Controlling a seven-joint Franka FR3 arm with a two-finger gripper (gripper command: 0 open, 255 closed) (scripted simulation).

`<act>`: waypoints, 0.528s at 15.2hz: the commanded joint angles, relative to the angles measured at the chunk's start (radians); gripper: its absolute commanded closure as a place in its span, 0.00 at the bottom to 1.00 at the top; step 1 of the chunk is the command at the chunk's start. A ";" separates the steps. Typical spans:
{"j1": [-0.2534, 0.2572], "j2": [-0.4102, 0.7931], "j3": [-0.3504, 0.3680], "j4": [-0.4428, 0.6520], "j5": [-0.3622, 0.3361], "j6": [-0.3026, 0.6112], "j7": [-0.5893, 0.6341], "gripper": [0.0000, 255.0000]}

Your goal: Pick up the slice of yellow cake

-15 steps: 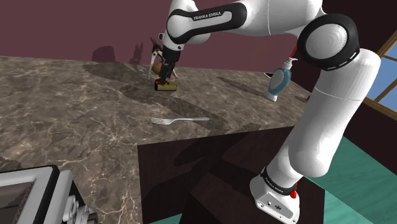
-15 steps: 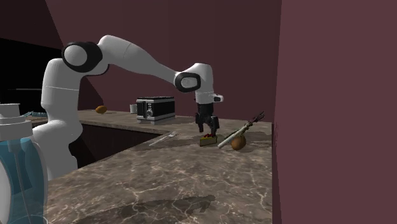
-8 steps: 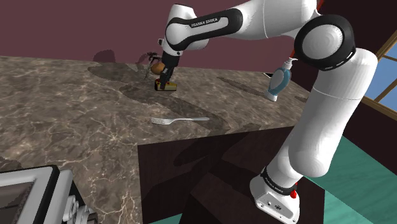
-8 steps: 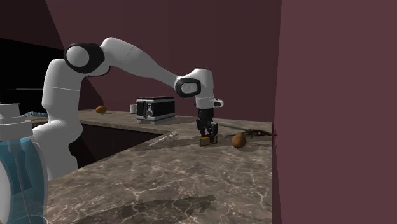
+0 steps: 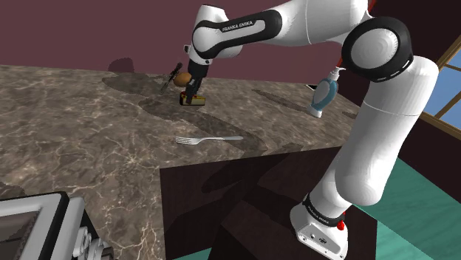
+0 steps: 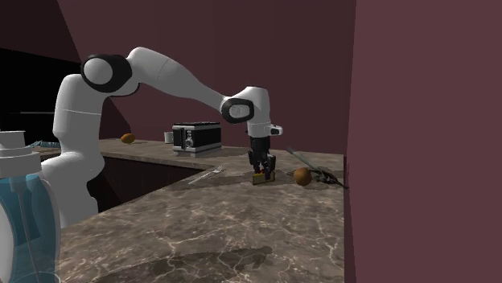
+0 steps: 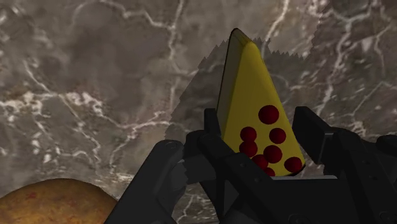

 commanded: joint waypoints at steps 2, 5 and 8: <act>0.000 -0.008 0.000 0.016 -0.001 -0.025 0.002 1.00; 0.000 -0.018 0.000 0.043 -0.003 -0.062 0.006 1.00; 0.000 -0.027 -0.001 0.072 -0.005 -0.100 0.009 1.00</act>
